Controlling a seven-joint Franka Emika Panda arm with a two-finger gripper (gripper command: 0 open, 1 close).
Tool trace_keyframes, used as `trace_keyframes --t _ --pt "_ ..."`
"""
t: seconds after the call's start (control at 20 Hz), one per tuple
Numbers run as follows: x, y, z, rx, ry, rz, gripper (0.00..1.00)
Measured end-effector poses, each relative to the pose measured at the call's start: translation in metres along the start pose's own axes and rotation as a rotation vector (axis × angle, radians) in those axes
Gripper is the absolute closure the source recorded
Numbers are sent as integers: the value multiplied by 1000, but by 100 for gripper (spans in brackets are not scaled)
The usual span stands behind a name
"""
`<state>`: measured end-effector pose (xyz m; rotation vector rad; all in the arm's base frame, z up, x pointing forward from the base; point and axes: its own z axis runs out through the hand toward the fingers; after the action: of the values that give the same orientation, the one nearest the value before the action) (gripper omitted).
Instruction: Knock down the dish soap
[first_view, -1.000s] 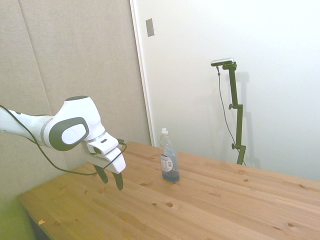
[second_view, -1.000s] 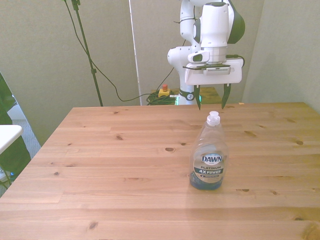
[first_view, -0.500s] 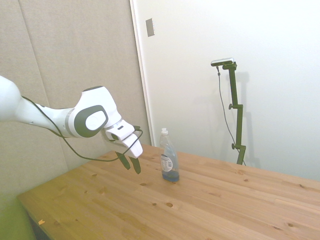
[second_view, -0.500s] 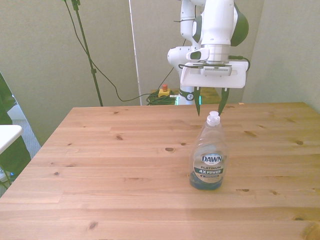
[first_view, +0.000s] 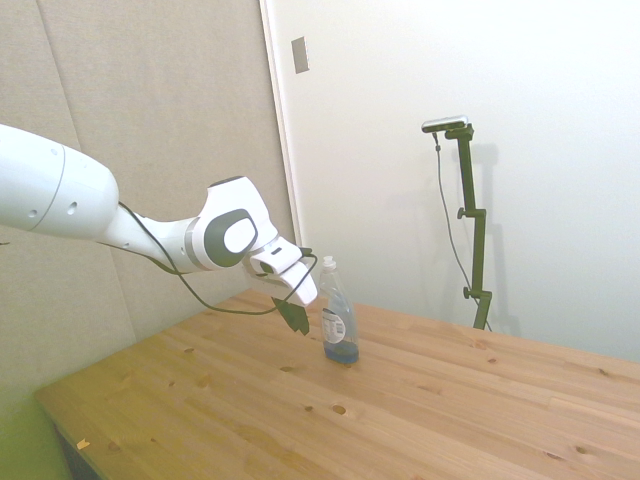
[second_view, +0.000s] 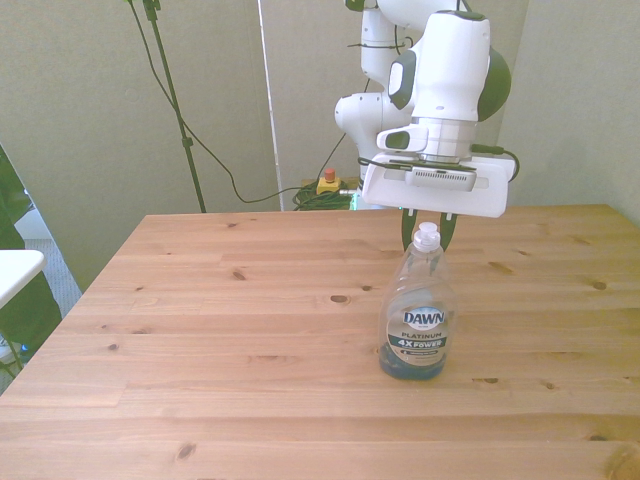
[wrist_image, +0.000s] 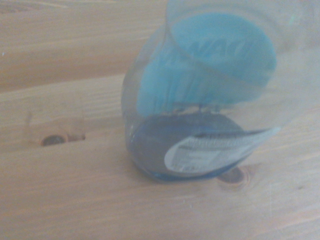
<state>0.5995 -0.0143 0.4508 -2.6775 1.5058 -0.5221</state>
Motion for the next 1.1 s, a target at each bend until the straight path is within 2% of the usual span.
trace_keyframes --t 0.4,0.7,1.1 --pt "36 -38 0 25 71 54 100" --pt "67 -71 20 40 123 111 100" --pt "108 -69 27 40 187 161 100"
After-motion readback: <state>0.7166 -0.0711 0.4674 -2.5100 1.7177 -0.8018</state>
